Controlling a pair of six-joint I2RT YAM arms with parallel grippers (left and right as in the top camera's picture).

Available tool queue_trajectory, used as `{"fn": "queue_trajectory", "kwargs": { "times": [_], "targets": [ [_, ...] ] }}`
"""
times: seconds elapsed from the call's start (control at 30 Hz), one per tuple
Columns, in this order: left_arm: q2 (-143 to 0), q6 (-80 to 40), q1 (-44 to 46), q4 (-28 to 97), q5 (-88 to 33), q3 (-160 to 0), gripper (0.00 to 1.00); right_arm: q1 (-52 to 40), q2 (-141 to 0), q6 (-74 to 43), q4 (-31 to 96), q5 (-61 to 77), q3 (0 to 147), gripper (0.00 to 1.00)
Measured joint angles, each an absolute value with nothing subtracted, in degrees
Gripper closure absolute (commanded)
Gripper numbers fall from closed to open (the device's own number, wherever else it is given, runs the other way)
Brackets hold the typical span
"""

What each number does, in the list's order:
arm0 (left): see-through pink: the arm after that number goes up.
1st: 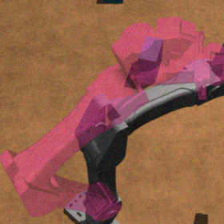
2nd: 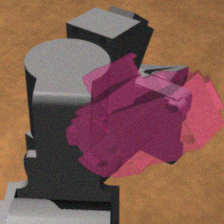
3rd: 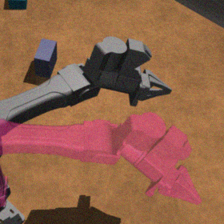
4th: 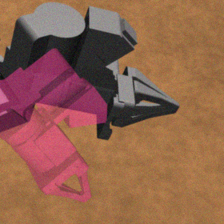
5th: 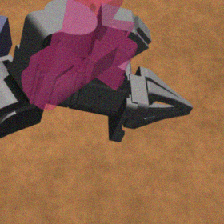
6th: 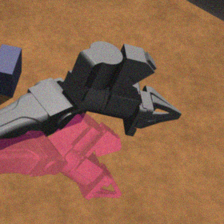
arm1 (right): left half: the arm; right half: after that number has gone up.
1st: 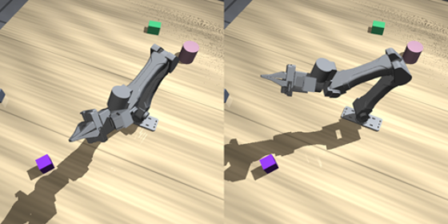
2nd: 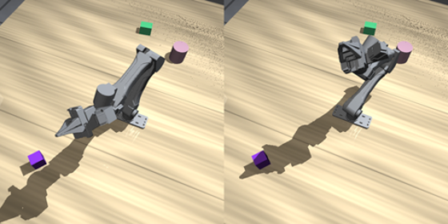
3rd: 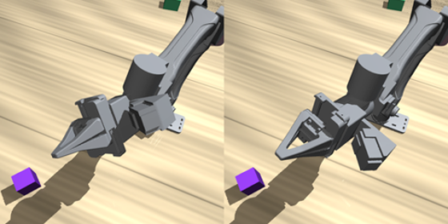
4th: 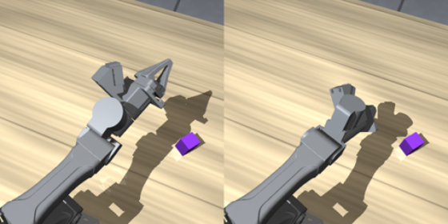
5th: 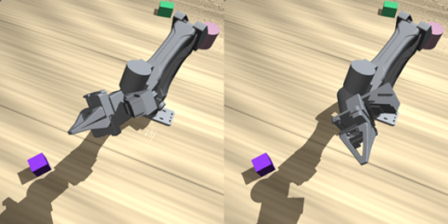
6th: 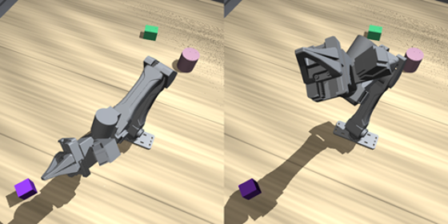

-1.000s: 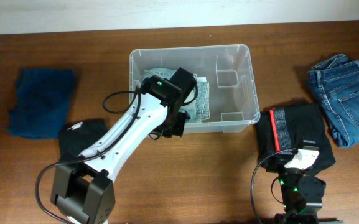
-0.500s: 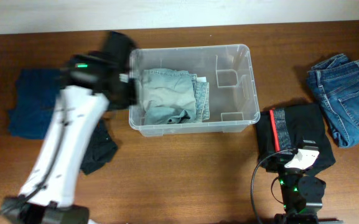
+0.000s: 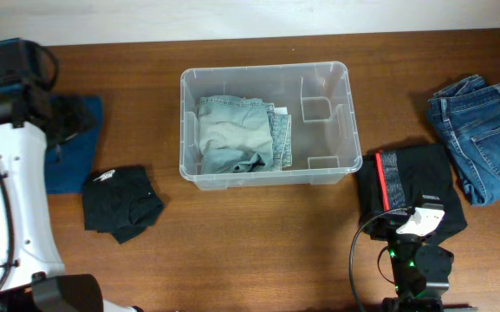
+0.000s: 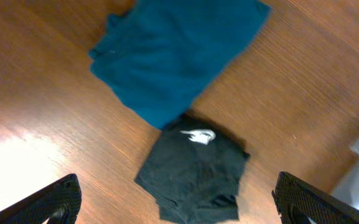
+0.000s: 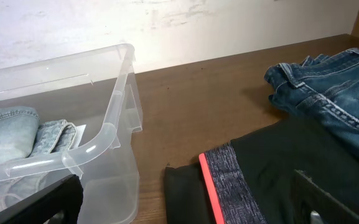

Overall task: Pack container
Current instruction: 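Move the left gripper over the dark teal shirt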

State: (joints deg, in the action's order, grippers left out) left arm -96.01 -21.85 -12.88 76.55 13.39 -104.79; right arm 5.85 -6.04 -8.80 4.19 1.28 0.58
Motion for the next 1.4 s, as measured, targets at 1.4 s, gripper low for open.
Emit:
{"fn": "queue_trajectory", "kwargs": {
  "times": [1.4],
  "targets": [
    [-130.4,4.1,-9.4,55.6,27.7,-104.8,0.01,5.8,-6.0,-8.8,4.2,1.3,0.6,0.01]
  ]
}}
